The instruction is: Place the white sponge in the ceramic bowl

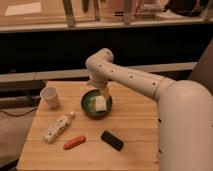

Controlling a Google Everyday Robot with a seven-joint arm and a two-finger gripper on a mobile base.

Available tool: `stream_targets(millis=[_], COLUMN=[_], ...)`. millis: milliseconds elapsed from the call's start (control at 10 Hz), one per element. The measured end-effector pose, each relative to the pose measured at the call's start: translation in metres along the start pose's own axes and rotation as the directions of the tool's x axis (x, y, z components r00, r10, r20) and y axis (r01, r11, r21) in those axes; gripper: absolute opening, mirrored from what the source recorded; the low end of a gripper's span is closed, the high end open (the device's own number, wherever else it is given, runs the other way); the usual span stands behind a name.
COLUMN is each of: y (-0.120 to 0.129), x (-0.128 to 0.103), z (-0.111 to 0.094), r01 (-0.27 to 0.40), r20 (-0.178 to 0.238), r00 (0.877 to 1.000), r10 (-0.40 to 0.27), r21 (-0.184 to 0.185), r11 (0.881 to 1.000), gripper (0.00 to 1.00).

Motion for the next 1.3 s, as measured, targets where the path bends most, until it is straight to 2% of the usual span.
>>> stream_targets(millis=[1300], y=[-0.0017], x=[0.0014], z=[0.0014], r01=[-0.006], r20=[-0.029], r00=[1.0], r10=[0.006], r21=[0.004], r11=[1.0], gripper=[0.8])
